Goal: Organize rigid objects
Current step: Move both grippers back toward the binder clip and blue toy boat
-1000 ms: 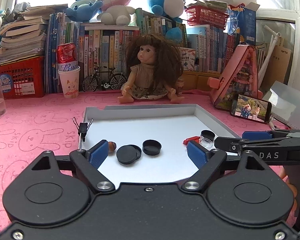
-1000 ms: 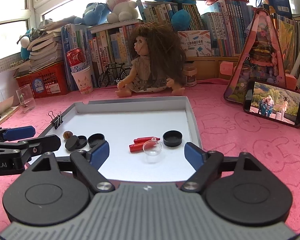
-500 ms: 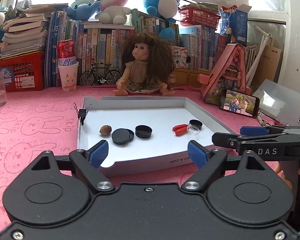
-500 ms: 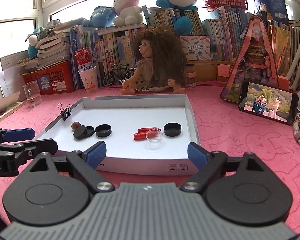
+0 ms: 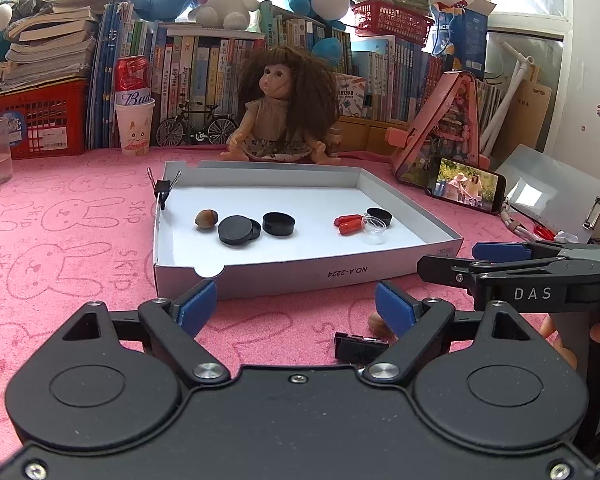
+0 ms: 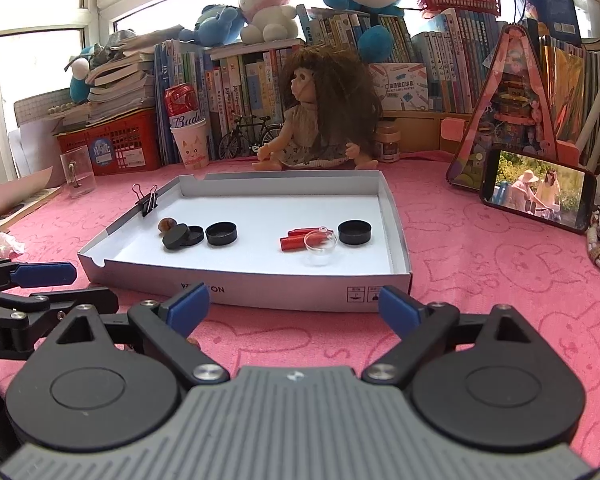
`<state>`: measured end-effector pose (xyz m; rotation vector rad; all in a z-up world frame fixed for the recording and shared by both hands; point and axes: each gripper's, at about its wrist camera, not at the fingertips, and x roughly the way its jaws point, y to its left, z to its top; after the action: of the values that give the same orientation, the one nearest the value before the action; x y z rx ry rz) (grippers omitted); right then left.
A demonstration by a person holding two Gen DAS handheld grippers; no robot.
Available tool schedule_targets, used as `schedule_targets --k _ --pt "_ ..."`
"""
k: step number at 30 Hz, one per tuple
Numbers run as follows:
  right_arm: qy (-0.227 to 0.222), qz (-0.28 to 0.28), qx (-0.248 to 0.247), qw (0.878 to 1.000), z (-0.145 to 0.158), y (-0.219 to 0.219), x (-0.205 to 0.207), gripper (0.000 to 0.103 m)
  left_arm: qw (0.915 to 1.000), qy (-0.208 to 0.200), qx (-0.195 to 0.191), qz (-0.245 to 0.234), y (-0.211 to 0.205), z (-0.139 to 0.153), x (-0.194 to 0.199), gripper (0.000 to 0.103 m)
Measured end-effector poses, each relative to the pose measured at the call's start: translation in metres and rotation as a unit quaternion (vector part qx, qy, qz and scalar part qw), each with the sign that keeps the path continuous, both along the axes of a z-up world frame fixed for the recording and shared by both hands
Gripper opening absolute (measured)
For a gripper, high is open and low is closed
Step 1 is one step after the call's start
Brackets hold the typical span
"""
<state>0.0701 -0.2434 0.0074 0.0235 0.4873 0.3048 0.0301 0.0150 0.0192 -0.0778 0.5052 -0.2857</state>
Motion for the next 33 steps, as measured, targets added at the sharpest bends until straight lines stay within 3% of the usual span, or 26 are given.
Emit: schedule_targets --k 19,24,33 --pt "0.019 -0.011 0.002 1.0 -0.014 -0.005 -0.011 0.097 0.9992 0.029 -0.008 -0.027 -0.001 -0.018 -0.029 0.083" --pt "0.025 -0.016 0.007 1.0 -0.017 -0.008 -0.013 0.097 0.9984 0.038 -0.006 -0.041 -0.008 -0.021 -0.033 0.075" --pt "0.025 -0.003 0.015 1.0 -0.018 -0.01 -0.022 0.097 0.9976 0.044 -0.009 -0.054 -0.018 -0.023 -0.031 0.052"
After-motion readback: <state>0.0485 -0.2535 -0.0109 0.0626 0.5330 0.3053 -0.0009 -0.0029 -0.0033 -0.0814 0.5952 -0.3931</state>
